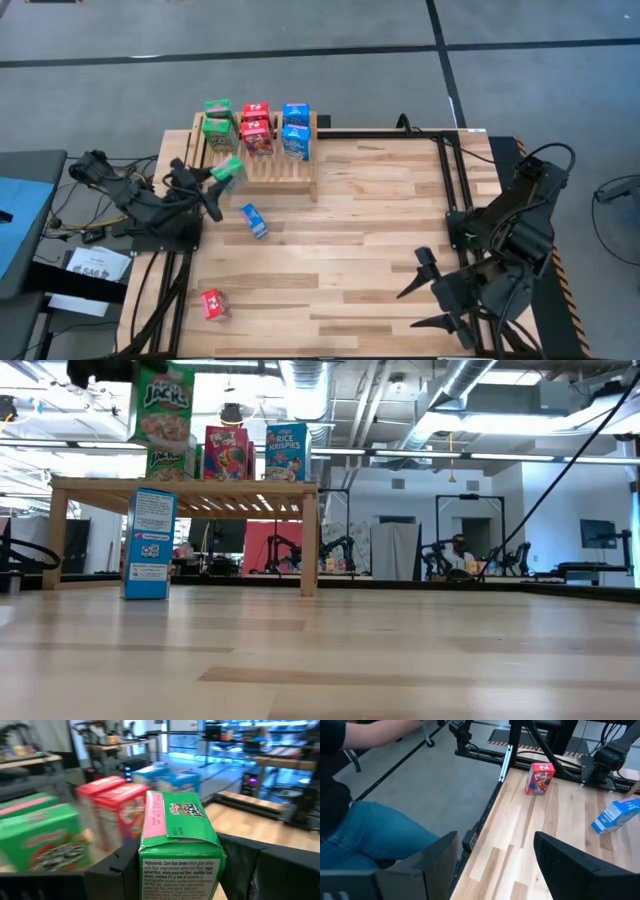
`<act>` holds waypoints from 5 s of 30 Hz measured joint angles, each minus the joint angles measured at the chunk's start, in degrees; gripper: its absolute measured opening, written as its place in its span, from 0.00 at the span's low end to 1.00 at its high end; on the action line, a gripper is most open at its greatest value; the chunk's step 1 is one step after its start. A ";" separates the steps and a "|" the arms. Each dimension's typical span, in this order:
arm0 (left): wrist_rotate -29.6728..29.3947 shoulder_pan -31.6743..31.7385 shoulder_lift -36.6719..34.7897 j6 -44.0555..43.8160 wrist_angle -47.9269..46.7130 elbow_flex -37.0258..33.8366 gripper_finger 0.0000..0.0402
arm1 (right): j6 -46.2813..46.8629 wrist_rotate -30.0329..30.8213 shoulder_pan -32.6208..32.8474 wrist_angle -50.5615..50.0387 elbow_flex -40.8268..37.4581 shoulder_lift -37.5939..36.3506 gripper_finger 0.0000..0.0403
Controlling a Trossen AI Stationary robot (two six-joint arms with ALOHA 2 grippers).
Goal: Stack cereal on shelf
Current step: Put the green cereal box on the shelf aligned with the other green cereal box
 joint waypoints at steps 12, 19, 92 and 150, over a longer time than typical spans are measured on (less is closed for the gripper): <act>-6.39 0.00 -9.04 -19.13 -22.54 0.00 0.46 | 0.00 0.00 -0.02 -0.26 0.00 0.00 0.71; -4.91 0.02 -11.47 -19.17 -25.86 0.00 0.46 | 0.00 -0.02 -0.04 -0.24 0.00 0.00 0.71; -3.58 0.02 -17.68 -35.85 -38.07 0.02 0.70 | 0.00 -0.26 -2.03 -0.31 -0.02 -0.02 0.71; 44.20 0.02 -17.23 -4.16 2.55 0.07 0.71 | 0.07 -0.39 -1.49 -1.53 -0.02 -0.02 0.71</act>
